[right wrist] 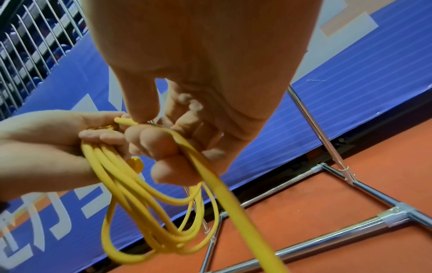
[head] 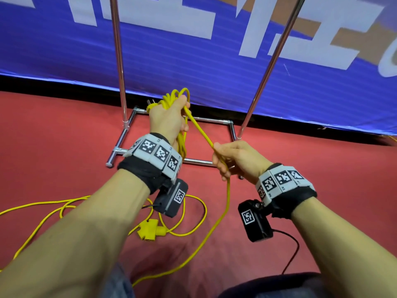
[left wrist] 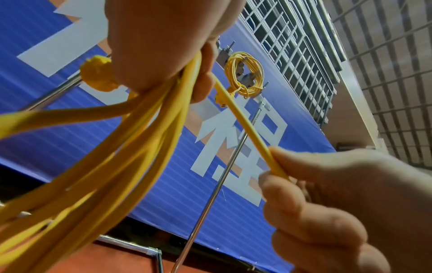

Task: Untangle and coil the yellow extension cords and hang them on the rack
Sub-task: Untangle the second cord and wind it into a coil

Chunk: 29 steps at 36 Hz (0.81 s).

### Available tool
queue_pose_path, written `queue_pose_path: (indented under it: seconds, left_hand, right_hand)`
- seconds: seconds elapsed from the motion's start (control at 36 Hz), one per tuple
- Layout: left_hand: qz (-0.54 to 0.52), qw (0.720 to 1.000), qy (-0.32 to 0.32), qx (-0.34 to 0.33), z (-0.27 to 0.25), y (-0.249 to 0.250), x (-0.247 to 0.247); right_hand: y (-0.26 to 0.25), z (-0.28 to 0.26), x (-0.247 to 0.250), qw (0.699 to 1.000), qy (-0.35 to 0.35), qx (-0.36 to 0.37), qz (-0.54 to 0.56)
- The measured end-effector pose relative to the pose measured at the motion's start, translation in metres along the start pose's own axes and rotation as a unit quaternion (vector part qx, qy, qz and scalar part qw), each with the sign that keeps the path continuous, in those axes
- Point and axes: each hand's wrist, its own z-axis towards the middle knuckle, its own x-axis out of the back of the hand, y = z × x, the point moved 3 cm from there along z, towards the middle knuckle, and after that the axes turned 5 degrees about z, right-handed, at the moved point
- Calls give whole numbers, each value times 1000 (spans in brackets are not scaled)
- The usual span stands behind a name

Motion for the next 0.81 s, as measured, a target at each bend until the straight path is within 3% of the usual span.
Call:
queue_pose_path:
  seconds: [0.14, 0.44, 0.81]
  left_hand:
    - [21, 1000, -7, -10, -2, -6, -3]
    - [19, 998, -52, 40, -14, -11, -14]
    - [3, 999, -47, 7, -4, 7, 1]
  right_hand:
    - [-1, 0, -5, 1000, -25, -15, -7]
    - [-16, 10, -22, 999, -38, 32, 20]
    - [2, 1, -5, 994, -95, -49, -31]
